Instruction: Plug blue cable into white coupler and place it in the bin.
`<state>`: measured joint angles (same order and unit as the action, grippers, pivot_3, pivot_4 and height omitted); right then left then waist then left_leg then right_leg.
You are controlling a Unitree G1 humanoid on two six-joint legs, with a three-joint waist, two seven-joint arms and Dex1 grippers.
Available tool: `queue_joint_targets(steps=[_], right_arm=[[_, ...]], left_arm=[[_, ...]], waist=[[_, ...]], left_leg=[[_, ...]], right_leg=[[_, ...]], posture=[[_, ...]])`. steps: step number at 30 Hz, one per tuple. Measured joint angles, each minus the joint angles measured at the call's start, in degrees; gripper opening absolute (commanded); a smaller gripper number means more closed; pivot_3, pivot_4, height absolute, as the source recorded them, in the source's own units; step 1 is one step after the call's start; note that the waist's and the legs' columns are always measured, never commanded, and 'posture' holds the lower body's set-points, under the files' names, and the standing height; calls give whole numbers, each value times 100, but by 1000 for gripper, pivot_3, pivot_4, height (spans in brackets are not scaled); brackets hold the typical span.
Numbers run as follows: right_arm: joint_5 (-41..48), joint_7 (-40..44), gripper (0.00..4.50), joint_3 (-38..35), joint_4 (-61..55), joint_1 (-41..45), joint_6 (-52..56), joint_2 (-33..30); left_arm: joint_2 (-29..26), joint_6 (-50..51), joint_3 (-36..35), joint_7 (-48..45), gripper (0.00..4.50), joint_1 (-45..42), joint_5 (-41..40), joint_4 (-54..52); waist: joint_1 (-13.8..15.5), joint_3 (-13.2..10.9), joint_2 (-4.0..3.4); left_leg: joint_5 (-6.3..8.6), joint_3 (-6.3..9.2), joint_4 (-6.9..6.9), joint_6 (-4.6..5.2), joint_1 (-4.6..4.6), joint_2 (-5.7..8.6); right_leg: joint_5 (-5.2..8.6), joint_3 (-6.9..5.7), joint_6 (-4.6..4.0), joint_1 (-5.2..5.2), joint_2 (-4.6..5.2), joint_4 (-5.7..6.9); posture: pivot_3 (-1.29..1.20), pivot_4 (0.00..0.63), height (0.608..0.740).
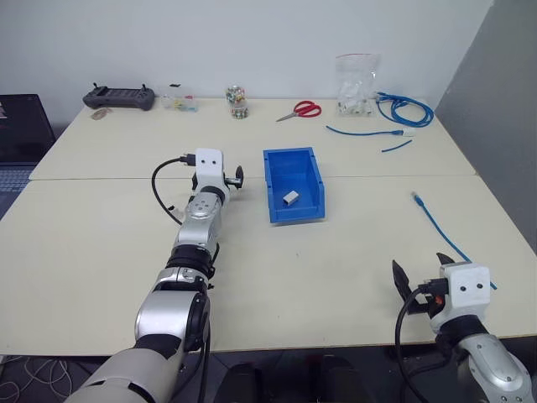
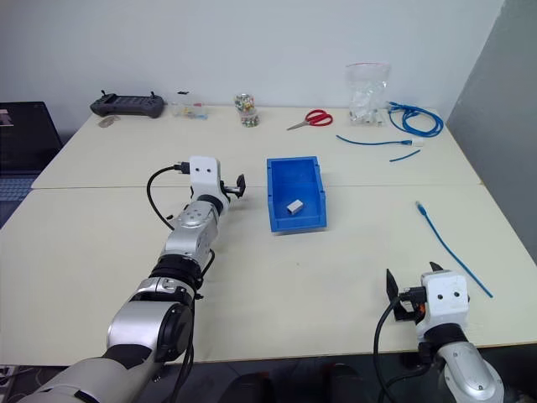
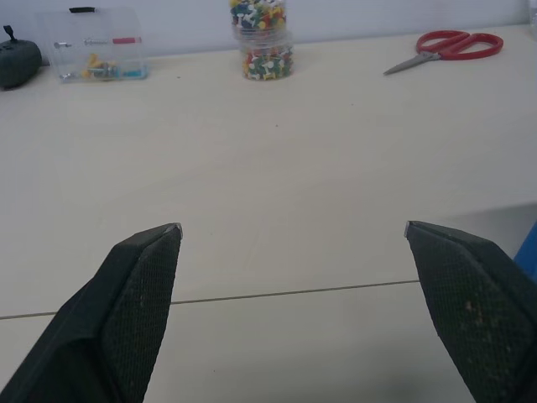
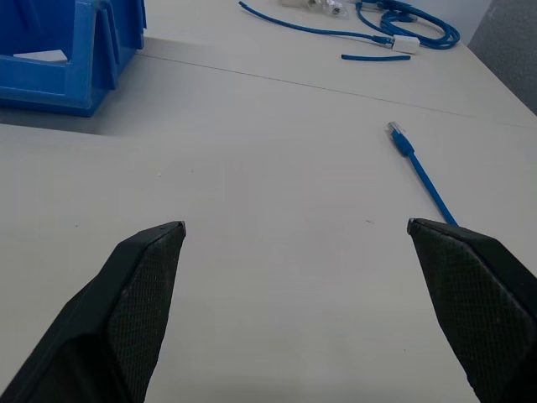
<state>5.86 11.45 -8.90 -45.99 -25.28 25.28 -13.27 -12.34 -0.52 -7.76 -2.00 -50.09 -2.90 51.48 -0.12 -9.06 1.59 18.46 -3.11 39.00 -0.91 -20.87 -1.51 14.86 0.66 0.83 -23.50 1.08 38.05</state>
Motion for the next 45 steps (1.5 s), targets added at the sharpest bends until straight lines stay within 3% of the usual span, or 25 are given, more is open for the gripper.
queue_joint_targets(steps=[33,40,45], right_arm=[[-20,68,4500,118,122,113,-96,18],[-19,37,4500,119,122,117,-96,36],[-25,-118,4500,116,139,165,-72,132]], left_arm=[[22,-1,-53,-129,4478,125,-92,-211],[22,261,-39,-155,4478,491,-96,-1036],[-44,948,-34,-338,4478,1251,-166,-2500]], waist=[[1,0,0],[-2,0,0],[-12,1,-1]], left_leg=[[0,-1,1,0,1,1],[0,-2,1,-1,2,-1],[-2,-4,1,-4,5,-8]], right_leg=[[0,1,-1,0,0,2],[0,4,-1,0,2,4],[-1,9,-1,0,7,7]], posture=[[0,150,740],[0,150,740],[0,150,740]])
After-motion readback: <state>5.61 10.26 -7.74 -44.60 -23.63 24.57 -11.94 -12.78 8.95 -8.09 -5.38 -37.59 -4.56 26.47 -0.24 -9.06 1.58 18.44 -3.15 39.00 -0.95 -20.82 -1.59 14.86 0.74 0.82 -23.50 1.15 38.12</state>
